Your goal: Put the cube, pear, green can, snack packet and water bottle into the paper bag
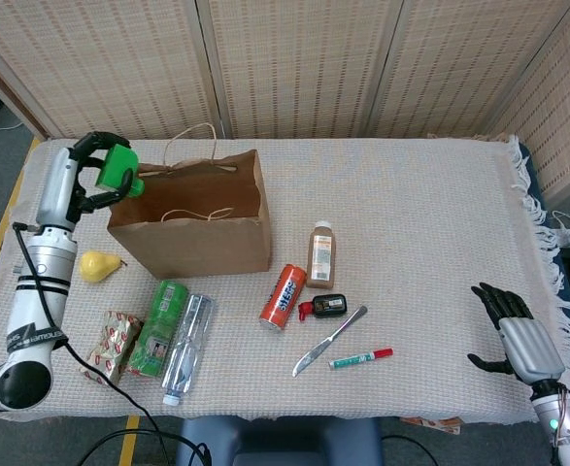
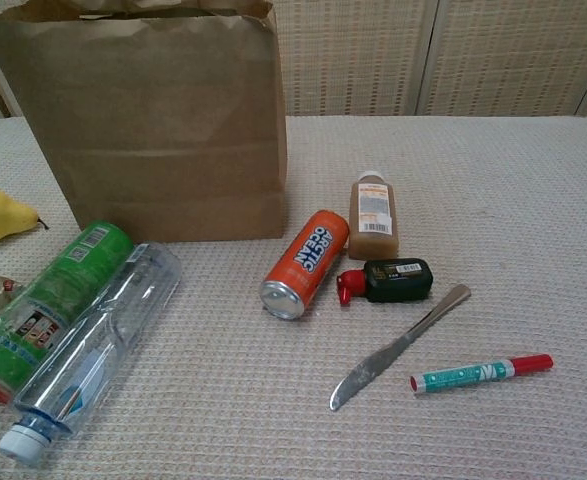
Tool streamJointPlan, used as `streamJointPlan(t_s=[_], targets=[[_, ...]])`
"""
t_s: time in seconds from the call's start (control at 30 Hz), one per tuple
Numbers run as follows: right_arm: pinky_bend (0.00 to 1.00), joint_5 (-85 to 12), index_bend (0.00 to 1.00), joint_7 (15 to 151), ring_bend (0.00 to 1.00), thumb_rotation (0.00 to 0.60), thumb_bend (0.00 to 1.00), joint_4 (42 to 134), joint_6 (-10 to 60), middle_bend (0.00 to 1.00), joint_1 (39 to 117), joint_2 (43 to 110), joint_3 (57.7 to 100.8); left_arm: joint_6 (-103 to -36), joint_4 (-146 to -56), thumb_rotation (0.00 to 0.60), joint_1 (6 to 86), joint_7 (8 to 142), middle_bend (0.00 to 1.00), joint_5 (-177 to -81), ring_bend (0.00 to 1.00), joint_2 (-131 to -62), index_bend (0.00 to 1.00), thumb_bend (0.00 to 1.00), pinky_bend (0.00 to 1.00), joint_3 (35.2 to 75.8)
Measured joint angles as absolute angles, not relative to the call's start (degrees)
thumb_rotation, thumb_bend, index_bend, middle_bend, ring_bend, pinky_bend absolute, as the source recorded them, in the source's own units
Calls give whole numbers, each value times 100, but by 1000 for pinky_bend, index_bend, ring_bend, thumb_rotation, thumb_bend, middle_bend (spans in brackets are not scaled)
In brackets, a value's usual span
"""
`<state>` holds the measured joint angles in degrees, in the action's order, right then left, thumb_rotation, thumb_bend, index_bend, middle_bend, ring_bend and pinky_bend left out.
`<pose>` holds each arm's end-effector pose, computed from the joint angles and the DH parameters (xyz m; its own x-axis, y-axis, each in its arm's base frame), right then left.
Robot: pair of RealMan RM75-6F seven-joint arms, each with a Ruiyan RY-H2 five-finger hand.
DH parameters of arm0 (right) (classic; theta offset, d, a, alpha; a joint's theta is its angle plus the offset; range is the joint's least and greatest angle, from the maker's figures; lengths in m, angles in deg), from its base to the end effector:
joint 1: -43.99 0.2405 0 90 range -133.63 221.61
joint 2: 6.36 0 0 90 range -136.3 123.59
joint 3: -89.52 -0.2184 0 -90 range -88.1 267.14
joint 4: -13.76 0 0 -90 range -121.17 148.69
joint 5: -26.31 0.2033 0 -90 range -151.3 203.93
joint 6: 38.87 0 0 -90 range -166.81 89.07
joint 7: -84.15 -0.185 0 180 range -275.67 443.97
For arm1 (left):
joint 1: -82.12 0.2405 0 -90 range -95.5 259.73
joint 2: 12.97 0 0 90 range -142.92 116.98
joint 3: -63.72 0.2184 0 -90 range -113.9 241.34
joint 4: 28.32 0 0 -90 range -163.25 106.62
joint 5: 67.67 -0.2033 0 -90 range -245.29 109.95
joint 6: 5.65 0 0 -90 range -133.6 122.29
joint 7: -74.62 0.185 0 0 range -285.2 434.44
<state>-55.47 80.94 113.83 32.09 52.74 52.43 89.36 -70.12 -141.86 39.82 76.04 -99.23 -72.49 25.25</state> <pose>-0.2750 -0.2182 0.1172 0.2903 -0.2708 0.9178 -0.9520 0.0156 0.3057 -0.0443 0.3989 0.1935 -0.3348 -0.0110 0.9422 0.9362 -0.1177 0.3312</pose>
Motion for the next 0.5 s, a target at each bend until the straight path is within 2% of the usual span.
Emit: streamJointPlan(t_s=[0.23,0.5], targets=[[0,-5540,0,8044,0,600,60,11424,3146,0,5300,5214,8949,-7092,-13856,600,3410,8214,612,-9872,579,-7893,678,693,704,3048],[0,-5511,0,8067,0,600,60,11466,3097,0,5315,5206,8967,-7221,-13299,600,2850,8533,600,-9745,567,-8418,673,679,690,3095]])
